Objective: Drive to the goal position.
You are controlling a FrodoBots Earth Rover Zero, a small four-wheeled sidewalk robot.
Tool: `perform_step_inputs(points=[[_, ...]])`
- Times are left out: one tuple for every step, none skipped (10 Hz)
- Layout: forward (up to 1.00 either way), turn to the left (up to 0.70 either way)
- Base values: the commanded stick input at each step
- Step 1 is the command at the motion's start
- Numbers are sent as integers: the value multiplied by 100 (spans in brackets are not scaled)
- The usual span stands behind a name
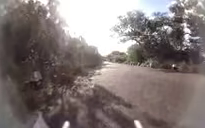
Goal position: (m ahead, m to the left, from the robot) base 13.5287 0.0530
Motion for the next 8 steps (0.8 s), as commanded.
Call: perform_step_inputs(points=[[50,0],[50,0],[50,0],[50,0],[50,0],[50,0],[50,0],[50,0]])
